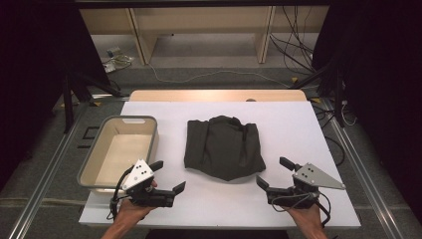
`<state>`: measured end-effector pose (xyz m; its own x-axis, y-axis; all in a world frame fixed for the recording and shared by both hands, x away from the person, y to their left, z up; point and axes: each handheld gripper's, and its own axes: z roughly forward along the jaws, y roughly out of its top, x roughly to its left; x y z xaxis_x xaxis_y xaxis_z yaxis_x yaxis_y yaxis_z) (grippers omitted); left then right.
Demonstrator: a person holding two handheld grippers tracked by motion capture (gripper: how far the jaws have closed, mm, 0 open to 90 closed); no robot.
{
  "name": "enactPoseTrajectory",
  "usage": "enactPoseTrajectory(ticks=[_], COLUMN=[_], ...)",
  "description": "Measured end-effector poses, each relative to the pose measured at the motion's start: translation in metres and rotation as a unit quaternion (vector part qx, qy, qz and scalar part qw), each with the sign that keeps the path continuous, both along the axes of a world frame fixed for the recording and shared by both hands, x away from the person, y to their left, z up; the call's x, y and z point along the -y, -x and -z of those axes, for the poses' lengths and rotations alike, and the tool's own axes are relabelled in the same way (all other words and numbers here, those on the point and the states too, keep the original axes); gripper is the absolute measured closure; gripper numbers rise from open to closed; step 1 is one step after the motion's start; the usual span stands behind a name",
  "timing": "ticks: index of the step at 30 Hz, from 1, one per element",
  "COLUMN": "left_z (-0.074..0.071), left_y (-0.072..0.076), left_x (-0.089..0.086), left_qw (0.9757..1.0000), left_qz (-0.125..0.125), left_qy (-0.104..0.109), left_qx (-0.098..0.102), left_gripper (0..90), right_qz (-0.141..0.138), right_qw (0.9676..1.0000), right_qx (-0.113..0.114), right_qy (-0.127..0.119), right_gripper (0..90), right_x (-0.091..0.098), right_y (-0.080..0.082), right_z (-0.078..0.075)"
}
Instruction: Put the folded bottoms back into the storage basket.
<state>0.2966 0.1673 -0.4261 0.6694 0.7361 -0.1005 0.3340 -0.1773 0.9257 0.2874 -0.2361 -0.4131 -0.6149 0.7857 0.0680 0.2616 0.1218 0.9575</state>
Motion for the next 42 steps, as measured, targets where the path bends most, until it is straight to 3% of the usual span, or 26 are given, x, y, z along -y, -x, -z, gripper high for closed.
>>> enactPoseTrajectory(ticks=[15, 31, 34, 37, 38, 42], left_z=[-0.002, -0.002, 0.000, 0.001, 0.002, 0.002], left_y=[-0.002, -0.018, -0.023, -0.027, -0.028, -0.036], left_x=[-0.001, 0.004, 0.007, 0.011, 0.012, 0.014], left_qw=[1.0000, 0.9985, 0.9981, 0.9980, 0.9980, 0.9974], left_qz=[-0.007, -0.036, -0.040, -0.040, -0.039, -0.046], left_qy=[0.002, -0.003, -0.007, -0.013, -0.014, -0.013], left_qx=[0.001, -0.042, -0.046, -0.047, -0.048, -0.053], left_gripper=[1.3, 1.4, 1.8, 1.8, 1.8, 1.9], right_qz=[0.007, 0.009, 0.008, 0.005, 0.005, 0.002], right_qw=[1.0000, 0.9996, 0.9990, 0.9991, 0.9994, 0.9992], right_qx=[0.000, -0.027, -0.043, -0.042, -0.031, -0.036], right_qy=[-0.001, -0.002, -0.009, -0.002, 0.016, 0.018], right_gripper=[6.8, 5.3, 4.9, 4.4, 4.4, 4.1], right_x=[0.001, -0.001, -0.002, -0.003, -0.005, -0.007], right_y=[-0.001, -0.015, -0.023, -0.027, -0.029, -0.034], right_z=[0.000, 0.000, 0.001, 0.001, 0.001, -0.001])
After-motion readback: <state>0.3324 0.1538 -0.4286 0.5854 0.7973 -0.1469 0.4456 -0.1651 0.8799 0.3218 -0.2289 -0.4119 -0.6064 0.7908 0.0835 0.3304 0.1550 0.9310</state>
